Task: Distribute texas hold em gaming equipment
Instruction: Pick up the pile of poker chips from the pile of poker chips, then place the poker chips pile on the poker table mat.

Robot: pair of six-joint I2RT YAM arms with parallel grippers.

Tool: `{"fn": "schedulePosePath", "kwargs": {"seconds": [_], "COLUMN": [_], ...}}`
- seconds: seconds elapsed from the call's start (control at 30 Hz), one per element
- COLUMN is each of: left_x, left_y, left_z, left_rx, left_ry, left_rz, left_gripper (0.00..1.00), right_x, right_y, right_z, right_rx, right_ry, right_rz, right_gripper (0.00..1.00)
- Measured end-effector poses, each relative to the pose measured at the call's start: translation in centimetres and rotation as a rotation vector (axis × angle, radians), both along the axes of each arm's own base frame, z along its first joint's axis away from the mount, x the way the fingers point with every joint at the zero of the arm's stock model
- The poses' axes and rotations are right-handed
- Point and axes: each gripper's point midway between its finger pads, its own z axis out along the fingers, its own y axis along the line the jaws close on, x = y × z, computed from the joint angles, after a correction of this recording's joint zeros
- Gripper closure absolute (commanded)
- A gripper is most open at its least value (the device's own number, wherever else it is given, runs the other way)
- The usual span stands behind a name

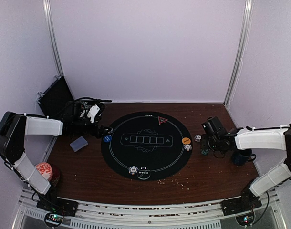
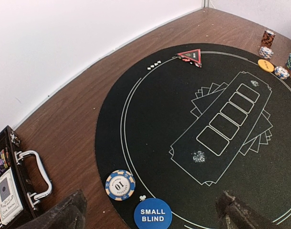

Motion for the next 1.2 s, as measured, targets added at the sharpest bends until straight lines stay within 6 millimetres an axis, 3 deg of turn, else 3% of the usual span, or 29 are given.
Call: {"fn": "schedulePosePath", "kwargs": {"seconds": [0.13,0.23,0.3,0.43,0.53,0.63,0.83,0.97,1.07,1.13,1.2], "left_x": [0.0,0.1,0.2,0.6,1.2,1.6,2.6,3.0,3.0,3.1,3.1], "left_y": [0.0,0.1,0.3,1.1,1.8,2.6,4.5,5.2,5.2,5.2,5.2], "left_z": [0.0,0.0,0.0,0.1,0.5,0.9,1.3,1.7,1.8,1.9,2.0], "left_rx": [0.001,0.002,0.000,-0.011,-0.023,-0.038,-0.064,-0.077,-0.082,-0.085,-0.086], "left_ry": [0.000,0.001,0.003,0.007,0.000,-0.005,-0.012,-0.020,-0.022,-0.024,-0.027], "left_rz": [0.003,0.009,0.017,0.049,0.081,0.112,0.193,0.223,0.227,0.227,0.227], "left_gripper": [0.02,0.02,0.02,0.02,0.02,0.02,0.02,0.02,0.02,0.02,0.02], "right_x": [-0.3,-0.3,0.2,2.5,4.1,5.8,7.7,8.1,7.7,7.6,7.6], "right_y": [1.7,4.4,6.7,13.4,18.4,24.1,32.9,36.4,37.2,37.4,37.6], "right_z": [2.0,3.3,4.4,6.8,7.1,6.2,2.5,-1.2,-4.1,-4.3,-4.1], "right_rx": [0.021,0.018,0.021,0.022,0.023,0.013,-0.011,-0.015,-0.030,-0.026,-0.018], "right_ry": [-0.047,-0.060,-0.073,-0.098,-0.101,-0.097,-0.071,-0.043,0.002,0.006,0.005], "right_rz": [0.052,0.120,0.165,0.258,0.318,0.384,0.490,0.537,0.559,0.563,0.571], "right_gripper": [0.68,0.67,0.67,0.67,0.67,0.67,0.67,0.67,0.66,0.63,0.51]}}
